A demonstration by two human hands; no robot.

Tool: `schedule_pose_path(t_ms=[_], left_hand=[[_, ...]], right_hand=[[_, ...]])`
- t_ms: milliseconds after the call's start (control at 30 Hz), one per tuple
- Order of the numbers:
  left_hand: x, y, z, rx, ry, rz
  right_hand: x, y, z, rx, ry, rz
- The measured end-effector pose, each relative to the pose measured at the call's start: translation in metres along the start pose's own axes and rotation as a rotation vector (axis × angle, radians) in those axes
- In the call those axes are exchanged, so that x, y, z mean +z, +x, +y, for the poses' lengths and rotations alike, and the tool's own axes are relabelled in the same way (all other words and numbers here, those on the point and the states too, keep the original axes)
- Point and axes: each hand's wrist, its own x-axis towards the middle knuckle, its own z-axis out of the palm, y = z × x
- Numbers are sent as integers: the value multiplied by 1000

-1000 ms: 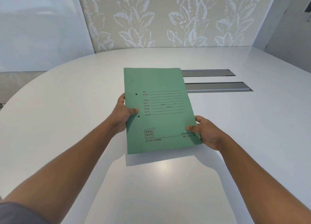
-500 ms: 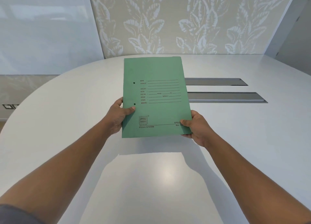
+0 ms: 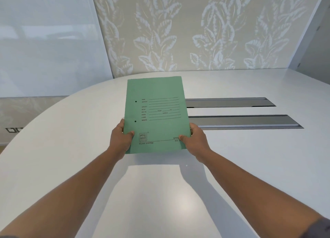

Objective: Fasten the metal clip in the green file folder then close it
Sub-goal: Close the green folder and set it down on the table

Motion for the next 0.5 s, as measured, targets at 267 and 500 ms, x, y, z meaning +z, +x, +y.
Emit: schedule_pose_path(t_ms=[267,500], left_hand=[[15,47,-29,-41,235,162],[13,75,-63,29,521,138]], right_hand=[[32,46,23,-1,-265,-5],[60,76,36,23,-557,-40]])
